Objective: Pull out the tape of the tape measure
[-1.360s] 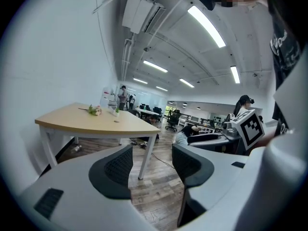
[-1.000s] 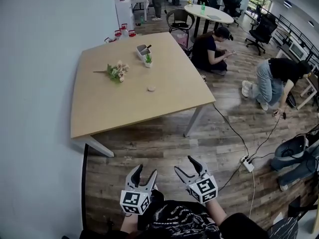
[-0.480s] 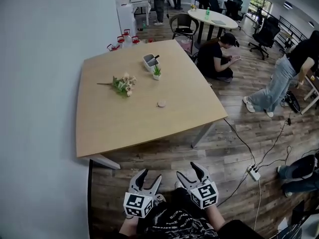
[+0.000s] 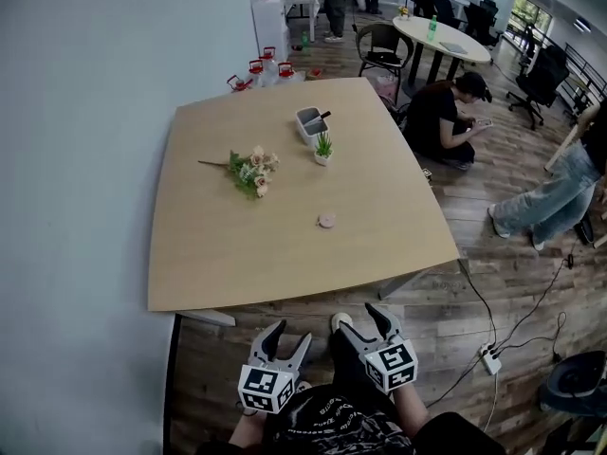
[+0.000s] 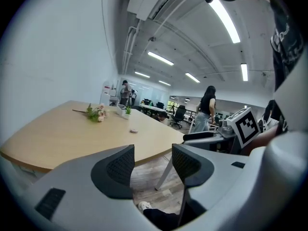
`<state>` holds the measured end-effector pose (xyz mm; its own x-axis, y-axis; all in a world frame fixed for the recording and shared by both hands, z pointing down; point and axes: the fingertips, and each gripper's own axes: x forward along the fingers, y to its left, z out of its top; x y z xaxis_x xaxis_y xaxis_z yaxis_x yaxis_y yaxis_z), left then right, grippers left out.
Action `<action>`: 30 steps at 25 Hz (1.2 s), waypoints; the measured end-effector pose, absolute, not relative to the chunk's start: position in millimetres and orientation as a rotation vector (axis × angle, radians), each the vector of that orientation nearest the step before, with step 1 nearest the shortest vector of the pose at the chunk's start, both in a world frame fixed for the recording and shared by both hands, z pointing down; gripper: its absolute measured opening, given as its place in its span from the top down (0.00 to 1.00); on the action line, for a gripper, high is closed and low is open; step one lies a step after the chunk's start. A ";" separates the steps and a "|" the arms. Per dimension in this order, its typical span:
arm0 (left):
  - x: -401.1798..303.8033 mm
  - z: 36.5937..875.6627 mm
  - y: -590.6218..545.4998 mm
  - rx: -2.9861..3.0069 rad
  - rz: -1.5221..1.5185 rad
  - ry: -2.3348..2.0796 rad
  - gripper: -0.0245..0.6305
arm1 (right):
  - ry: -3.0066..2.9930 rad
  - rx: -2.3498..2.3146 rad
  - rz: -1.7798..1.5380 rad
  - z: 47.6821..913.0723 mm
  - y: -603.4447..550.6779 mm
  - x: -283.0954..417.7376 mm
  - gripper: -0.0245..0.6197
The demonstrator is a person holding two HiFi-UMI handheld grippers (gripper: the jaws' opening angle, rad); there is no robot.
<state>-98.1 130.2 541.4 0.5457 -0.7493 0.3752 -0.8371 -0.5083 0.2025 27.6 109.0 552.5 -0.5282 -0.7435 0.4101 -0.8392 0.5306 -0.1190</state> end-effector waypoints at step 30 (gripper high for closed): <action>-60.9 541.4 -90.8 2.127 0.343 -1.634 0.58 | -2.563 0.701 0.211 557.5 -160.5 26.6 0.48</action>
